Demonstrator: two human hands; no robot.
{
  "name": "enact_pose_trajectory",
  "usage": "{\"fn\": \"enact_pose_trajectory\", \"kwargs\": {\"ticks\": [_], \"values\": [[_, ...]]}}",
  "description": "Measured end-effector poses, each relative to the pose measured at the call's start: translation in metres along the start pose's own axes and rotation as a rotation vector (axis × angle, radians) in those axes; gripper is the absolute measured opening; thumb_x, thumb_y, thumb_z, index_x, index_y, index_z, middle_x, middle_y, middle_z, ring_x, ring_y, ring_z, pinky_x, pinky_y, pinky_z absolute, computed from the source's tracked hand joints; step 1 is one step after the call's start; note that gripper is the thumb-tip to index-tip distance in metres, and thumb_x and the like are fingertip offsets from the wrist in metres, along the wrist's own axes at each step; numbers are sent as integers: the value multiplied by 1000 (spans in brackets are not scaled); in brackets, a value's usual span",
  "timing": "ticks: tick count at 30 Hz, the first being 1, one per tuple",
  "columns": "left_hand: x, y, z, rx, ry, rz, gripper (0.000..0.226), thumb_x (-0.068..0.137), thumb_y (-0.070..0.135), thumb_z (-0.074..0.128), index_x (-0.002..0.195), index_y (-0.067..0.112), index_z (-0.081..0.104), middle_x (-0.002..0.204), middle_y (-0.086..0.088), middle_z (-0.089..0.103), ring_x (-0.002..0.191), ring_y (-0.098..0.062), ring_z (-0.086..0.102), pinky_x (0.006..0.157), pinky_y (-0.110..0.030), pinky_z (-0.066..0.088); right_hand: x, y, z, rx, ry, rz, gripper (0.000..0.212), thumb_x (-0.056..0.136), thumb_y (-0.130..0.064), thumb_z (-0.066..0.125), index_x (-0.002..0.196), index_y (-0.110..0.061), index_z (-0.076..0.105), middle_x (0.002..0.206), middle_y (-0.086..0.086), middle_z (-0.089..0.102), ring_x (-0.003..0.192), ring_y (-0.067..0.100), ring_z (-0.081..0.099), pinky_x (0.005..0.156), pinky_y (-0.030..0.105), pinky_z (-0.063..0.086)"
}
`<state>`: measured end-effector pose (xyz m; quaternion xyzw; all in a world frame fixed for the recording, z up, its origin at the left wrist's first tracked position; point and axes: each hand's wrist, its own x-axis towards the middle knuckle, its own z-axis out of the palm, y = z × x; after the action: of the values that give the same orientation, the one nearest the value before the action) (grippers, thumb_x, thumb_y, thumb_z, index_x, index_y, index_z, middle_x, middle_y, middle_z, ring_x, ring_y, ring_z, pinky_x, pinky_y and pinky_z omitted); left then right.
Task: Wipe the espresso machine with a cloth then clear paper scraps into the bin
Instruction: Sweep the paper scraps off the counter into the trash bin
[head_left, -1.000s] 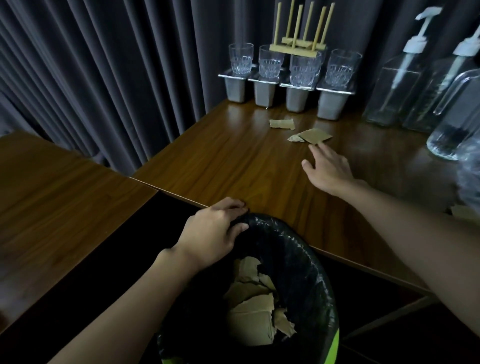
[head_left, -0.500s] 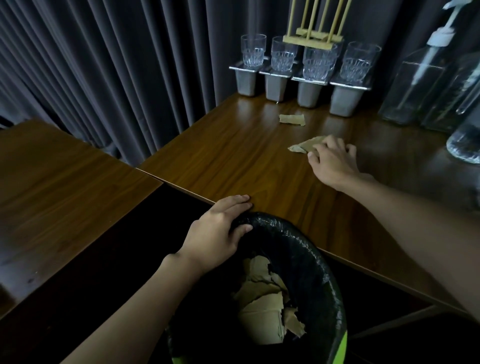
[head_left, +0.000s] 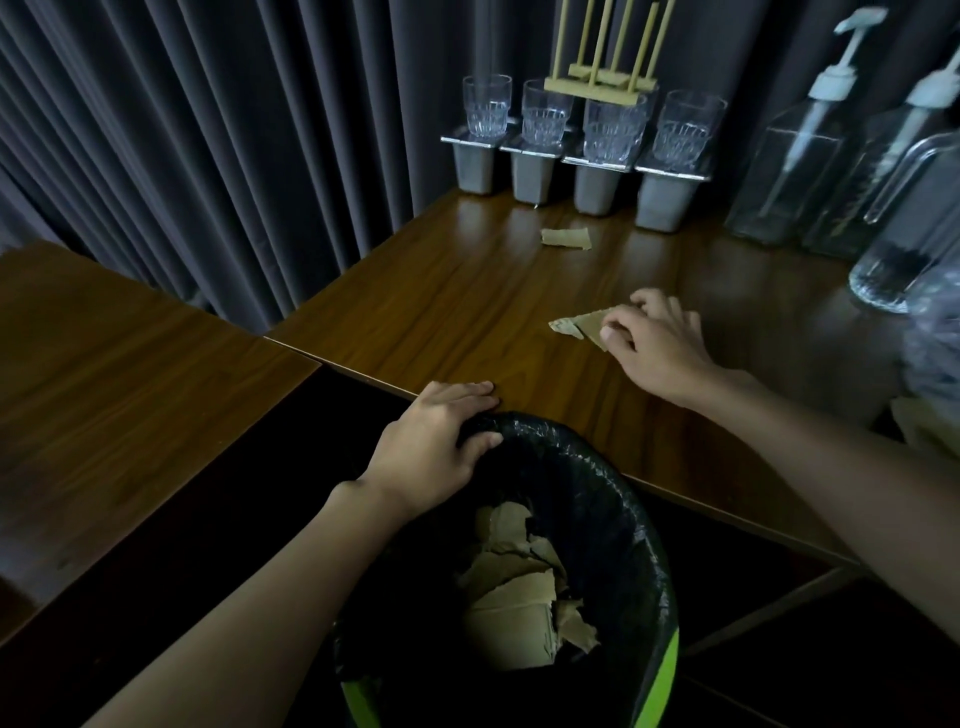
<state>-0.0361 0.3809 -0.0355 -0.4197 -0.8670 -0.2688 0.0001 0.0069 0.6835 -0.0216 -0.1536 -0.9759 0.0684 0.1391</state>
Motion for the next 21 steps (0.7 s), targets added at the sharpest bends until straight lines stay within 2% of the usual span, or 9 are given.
{"fn": "enact_pose_trajectory", "kwargs": {"ticks": [3, 5, 8, 10, 13, 15, 17, 19, 21], "values": [[1, -1, 0, 2, 0, 10, 48, 96, 39, 64, 140, 22, 58, 149, 12, 50, 139, -6, 37, 109, -34, 44, -4, -3, -1, 5, -44, 25, 21, 98, -44, 43, 108, -29, 54, 125, 1, 49, 120, 25, 42, 97, 44, 29], [1, -2, 0, 0, -1, 13, 48, 95, 39, 64, 140, 22, 58, 149, 12, 50, 139, -6, 37, 109, -33, 44, -3, -5, -3, 0, -79, 47, 21, 95, -49, 47, 107, -32, 51, 120, 0, 45, 118, 25, 41, 96, 44, 27], [4, -3, -3, 5, -21, 21, 48, 95, 39, 64, 140, 21, 58, 149, 11, 51, 138, -7, 37, 110, -35, 44, -2, -6, -8, 86, -287, 109, 52, 92, -57, 49, 138, -35, 38, 136, 2, 31, 129, 26, 29, 103, 47, 23], [7, -3, -5, 12, -43, 27, 48, 96, 39, 64, 140, 20, 59, 148, 11, 52, 138, -8, 38, 110, -36, 44, -4, -7, -11, 84, -342, 120, 59, 91, -61, 48, 143, -37, 35, 140, -1, 29, 130, 26, 25, 101, 46, 23], [8, -4, -7, 16, -56, 35, 47, 96, 39, 64, 139, 20, 59, 147, 10, 53, 137, -10, 39, 109, -37, 44, -10, -8, -19, 128, -386, 185, 61, 83, -67, 55, 134, -37, 42, 134, 1, 34, 126, 27, 29, 95, 45, 28], [8, -4, -8, 15, -60, 41, 47, 96, 39, 63, 139, 20, 59, 147, 10, 53, 136, -10, 39, 109, -36, 43, -17, -9, -26, 155, -447, 226, 53, 79, -68, 61, 118, -35, 48, 123, 0, 38, 117, 25, 33, 86, 41, 32], [7, -4, -8, 10, -64, 45, 47, 96, 39, 62, 139, 21, 59, 147, 10, 52, 136, -9, 38, 110, -36, 42, -23, -12, -31, 247, -455, 230, 41, 81, -58, 68, 103, -28, 50, 115, 0, 43, 106, 20, 40, 79, 37, 36], [8, -4, -9, 10, -76, 49, 47, 97, 40, 61, 140, 21, 58, 148, 10, 52, 136, -9, 38, 111, -34, 41, -29, -17, -40, 420, -378, 219, 32, 85, -39, 72, 99, -19, 51, 111, 7, 54, 96, 20, 52, 73, 34, 44], [10, -4, -10, 16, -90, 54, 47, 97, 40, 61, 140, 20, 58, 148, 9, 51, 136, -11, 38, 110, -33, 40, -37, -24, -53, 619, -309, 205, 23, 87, -26, 72, 99, -13, 58, 103, 13, 67, 96, 26, 63, 77, 36, 51]]}}
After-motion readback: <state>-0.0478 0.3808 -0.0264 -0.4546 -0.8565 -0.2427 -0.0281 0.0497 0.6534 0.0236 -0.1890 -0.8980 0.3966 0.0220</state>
